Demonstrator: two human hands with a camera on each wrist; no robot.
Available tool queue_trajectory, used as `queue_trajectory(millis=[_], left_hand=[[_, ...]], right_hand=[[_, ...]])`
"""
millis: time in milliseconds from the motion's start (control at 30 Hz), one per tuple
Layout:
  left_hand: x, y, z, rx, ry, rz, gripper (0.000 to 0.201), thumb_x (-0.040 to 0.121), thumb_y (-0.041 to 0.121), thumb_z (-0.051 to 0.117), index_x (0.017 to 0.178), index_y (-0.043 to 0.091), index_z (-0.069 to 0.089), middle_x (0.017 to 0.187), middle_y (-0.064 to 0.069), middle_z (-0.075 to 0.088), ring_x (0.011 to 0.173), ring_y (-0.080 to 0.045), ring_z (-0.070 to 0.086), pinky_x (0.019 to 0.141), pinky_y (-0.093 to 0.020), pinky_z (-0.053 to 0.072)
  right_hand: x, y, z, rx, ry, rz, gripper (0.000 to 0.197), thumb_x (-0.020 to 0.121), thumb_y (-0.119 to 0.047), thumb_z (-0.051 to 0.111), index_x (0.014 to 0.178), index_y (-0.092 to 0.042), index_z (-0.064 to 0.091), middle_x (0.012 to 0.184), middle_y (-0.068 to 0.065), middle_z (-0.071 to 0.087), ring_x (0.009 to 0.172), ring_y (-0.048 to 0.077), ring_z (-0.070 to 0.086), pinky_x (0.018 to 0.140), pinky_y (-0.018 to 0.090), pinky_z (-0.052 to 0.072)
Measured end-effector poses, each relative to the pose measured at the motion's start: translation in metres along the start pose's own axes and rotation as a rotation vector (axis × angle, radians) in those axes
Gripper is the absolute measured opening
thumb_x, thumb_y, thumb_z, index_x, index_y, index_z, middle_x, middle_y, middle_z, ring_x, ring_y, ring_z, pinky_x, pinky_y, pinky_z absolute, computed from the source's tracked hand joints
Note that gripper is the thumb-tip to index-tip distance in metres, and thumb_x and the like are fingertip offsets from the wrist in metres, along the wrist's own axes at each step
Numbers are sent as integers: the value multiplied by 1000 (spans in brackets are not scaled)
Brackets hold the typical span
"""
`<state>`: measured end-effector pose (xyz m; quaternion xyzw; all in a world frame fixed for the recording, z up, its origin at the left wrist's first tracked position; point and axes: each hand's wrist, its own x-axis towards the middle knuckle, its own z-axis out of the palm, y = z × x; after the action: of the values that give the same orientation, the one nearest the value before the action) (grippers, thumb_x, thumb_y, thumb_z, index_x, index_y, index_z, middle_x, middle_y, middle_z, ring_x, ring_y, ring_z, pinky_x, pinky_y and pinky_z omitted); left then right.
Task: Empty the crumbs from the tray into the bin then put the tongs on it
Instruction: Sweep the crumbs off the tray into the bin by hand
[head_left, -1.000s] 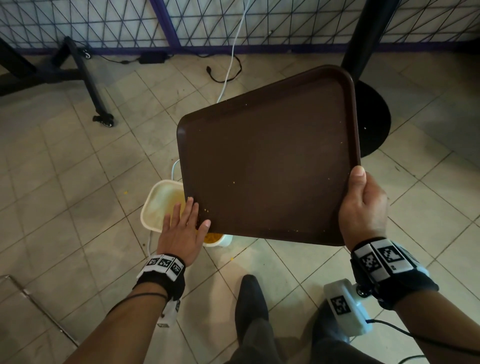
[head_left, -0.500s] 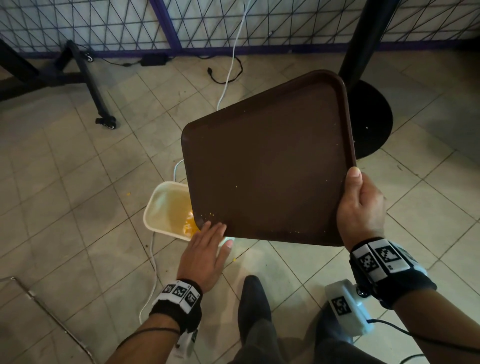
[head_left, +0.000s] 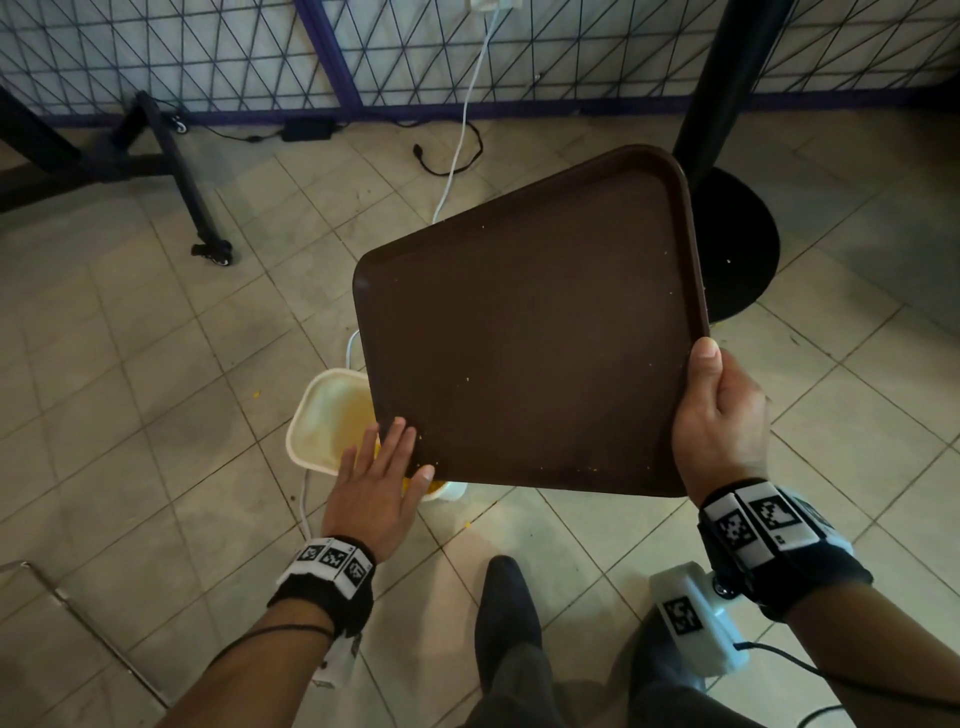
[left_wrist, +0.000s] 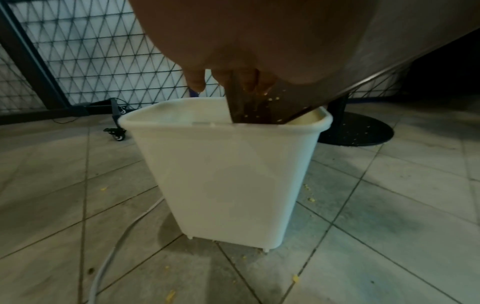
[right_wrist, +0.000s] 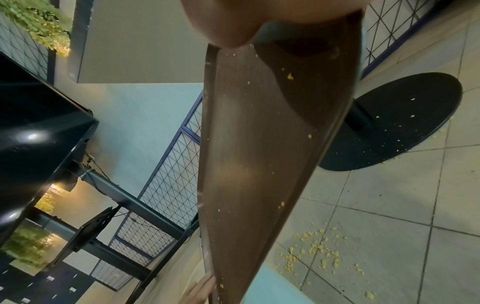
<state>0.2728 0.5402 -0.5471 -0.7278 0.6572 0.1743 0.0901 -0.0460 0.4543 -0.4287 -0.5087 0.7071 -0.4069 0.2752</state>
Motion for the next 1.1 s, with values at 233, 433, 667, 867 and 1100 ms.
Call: queue_trajectory(millis=[233,433,667,867,1100], left_hand=[[-7,16,21,19,-103,-36,76,94,66,-5,157,24,-3,165,7,-8,150,-19,-12,122,-47,-1],[-7,0,14,116,-87,-92,81,90,68,-11,157,25,3,165,7,-4,151,-23,-12,120,-49,-6],[-25,46,16,-45,-35,73,73,91,67,-10,155,30,-5,162,11,-11,147,-12,-21,121,-40,-8],[-8,8,18,74,-79,-72,77,92,67,-8,157,27,4,165,9,-5,151,-22,-12,121,-48,-3],[-1,-20,-3,159,-49,-91,75,91,60,-7,157,26,7,165,8,-2,151,-27,-7,121,-52,4]], right_hand=[[0,-1,-1,5,7,18,56,103,-45,29,80,0,55,69,19,56,64,37,53,61,51,48],[-1,-2,-4,-2,7,12,56,103,-44,28,81,0,55,70,20,57,65,39,54,61,50,48],[0,-8,-3,10,14,60,55,104,-44,28,82,-1,55,71,17,55,63,29,50,61,45,47],[1,-7,-9,6,7,47,55,104,-43,29,79,0,53,63,4,46,56,20,43,55,38,40],[0,-8,-9,-29,9,-32,53,105,-39,30,78,1,53,66,20,54,59,37,50,56,47,45]])
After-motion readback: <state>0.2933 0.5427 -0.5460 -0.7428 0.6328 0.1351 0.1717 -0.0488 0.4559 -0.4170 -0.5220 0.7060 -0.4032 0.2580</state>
